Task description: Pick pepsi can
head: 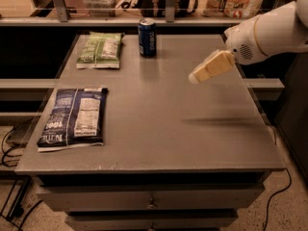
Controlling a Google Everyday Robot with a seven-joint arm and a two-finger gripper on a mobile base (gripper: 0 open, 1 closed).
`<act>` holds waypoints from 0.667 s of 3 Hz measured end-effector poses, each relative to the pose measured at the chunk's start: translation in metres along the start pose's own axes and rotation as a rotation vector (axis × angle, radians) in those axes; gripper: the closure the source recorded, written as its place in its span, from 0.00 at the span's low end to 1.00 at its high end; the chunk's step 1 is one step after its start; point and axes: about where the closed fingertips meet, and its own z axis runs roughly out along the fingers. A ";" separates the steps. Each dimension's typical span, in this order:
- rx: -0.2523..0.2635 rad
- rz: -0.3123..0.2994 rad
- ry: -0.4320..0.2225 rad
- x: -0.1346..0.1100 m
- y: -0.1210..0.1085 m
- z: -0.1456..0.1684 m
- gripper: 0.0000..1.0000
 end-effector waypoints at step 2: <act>-0.046 0.025 -0.084 -0.031 -0.008 0.071 0.00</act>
Offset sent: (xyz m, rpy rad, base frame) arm 0.0942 0.0811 -0.0240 0.1554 -0.0402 0.0375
